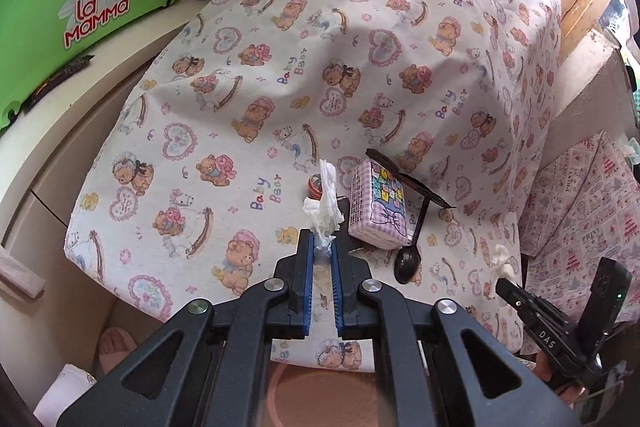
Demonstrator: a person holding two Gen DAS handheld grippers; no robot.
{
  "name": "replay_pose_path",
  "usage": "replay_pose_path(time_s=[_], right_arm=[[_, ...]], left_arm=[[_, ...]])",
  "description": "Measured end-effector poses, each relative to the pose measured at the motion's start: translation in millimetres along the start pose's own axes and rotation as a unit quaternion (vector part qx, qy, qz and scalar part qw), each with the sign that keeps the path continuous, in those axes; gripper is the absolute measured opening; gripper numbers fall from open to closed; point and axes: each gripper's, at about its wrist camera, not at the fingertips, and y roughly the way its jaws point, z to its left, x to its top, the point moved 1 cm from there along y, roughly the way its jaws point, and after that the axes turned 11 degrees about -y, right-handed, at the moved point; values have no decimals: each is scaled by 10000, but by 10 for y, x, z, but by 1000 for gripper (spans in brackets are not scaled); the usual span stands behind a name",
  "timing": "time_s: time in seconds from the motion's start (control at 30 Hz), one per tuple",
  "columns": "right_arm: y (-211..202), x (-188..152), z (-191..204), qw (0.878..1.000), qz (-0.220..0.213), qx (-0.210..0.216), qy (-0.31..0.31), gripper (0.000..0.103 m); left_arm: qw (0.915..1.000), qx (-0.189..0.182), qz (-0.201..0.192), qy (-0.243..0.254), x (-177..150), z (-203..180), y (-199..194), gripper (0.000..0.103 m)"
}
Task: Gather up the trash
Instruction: 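Carry both held tissues down over the pink wastebasket with both tools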
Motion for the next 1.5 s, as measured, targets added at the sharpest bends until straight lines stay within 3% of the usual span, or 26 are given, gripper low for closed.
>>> replay_pose_path(time_s=[0.17, 0.27, 0.37, 0.43, 0.53, 0.73, 0.9, 1.23, 1.5], right_arm=[[-52, -36, 56, 9999, 54, 122, -109, 6], [-156, -82, 139, 9996, 21, 202, -217, 6], [-266, -170, 264, 9990, 36, 311, -318, 6], [-357, -259, 354, 9986, 4, 321, -416, 6], [-472, -435, 471, 9981, 53, 412, -446, 6], [-599, -710, 730, 9959, 176, 572, -676, 7], [-506, -937, 811, 9935, 491, 827, -606, 7], [-289, -1083, 936, 9909, 820, 695, -816, 7], [-88, -1248, 901, 9864, 1283, 659, -794, 7]], left_arm=[[9999, 157, 35, -12, -104, 56, -115, 7], [9978, 456, -102, 474, -254, -95, -251, 8], [9874, 896, -519, 1199, -468, -329, -468, 8], [9840, 891, -647, 1398, -591, -421, -591, 8], [9863, 700, -659, 1340, -759, -459, -709, 8], [9892, 449, -232, 1375, -1162, -544, -545, 8], [9886, 578, -345, 1347, -1421, -463, -406, 8], [9896, 608, 368, 1255, -1626, -370, -21, 8], [9860, 904, 859, 1108, -1748, -212, 333, 8]])
